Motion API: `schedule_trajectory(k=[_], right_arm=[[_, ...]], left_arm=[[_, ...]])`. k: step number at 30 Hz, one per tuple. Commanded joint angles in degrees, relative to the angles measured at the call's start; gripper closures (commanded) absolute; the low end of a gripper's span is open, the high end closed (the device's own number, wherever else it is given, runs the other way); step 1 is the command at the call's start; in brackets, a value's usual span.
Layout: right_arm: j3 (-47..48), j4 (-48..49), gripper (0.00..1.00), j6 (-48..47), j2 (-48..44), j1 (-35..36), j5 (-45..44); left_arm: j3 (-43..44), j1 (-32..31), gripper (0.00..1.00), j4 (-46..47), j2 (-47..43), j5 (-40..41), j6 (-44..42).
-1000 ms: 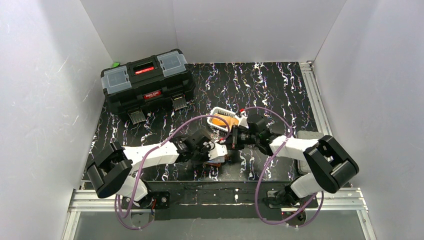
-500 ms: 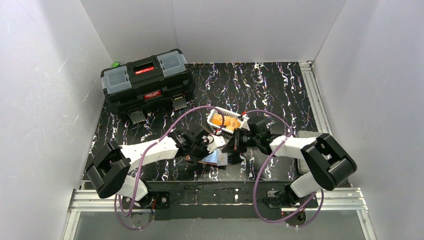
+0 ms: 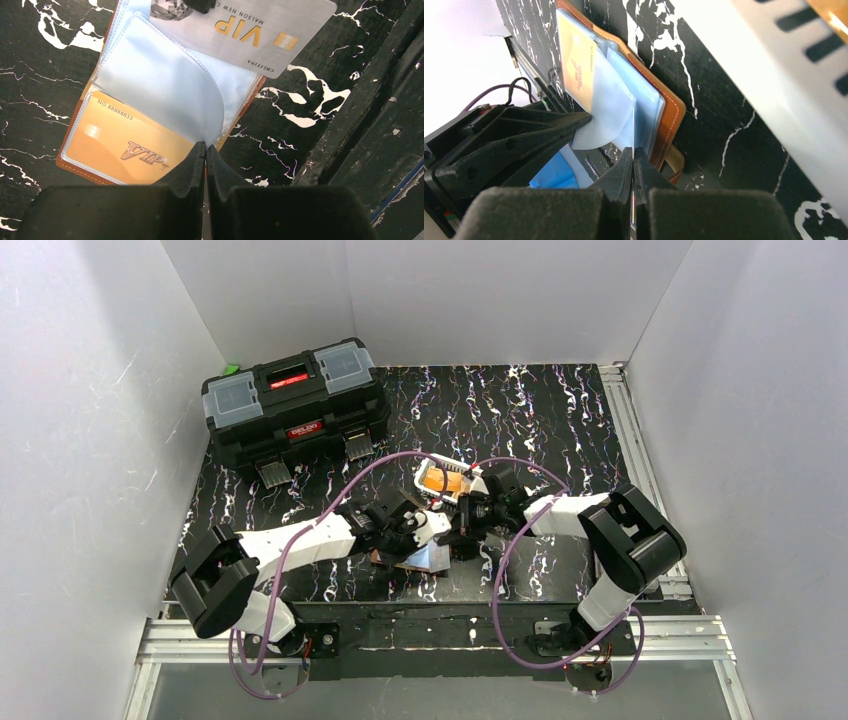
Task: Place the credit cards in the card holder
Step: Insert the credit card into the card holder.
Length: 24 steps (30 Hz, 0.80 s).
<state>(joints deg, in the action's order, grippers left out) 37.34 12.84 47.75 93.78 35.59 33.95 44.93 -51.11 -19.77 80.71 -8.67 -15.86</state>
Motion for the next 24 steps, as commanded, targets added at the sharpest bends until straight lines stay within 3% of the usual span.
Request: schedule_trajectory(k=[1,5,7,8,11,12,17,24], right_arm=[[3.76,-1.43,0.99,-1.34,0.99,0.08,2.66],[4.32,-1.70,0.99,-1.86,0.40,0.09,2.76],[4.89,-1.63,0.99,-2.05,0.54,0.09,3.34],[5.52,-2.00,0.99,-2.37,0.93,0.09,3.71],[7.68,-2.54,0.99,-2.79,2.35,0.28,4.68],[8.33,-2.68,0.99,-2.92,2.72,0.45,4.71],[10.53,-2.94,0.99,-3.22,4.93,1.41,4.87],[15.10,-3.21,0.99,-3.05,8.26,4.14,4.59]], left_arm=[[-0.30,0.28,0.98,-0.70,-2.82,-1.34,-0.26],[-0.45,0.29,0.96,-1.03,-3.39,-1.95,-0.40],[-0.47,0.21,0.91,-1.19,-3.45,-2.64,-0.78],[-0.43,0.22,0.77,-1.33,-3.45,-2.74,-1.22],[0.40,0.79,0.56,-2.08,-4.23,-0.72,-2.76],[0.81,1.60,0.40,-2.49,-4.98,-0.74,-3.03],[2.57,8.58,0.03,-4.34,-9.82,-6.97,-0.61],[4.00,23.10,0.02,-6.38,-11.78,-21.29,4.92]])
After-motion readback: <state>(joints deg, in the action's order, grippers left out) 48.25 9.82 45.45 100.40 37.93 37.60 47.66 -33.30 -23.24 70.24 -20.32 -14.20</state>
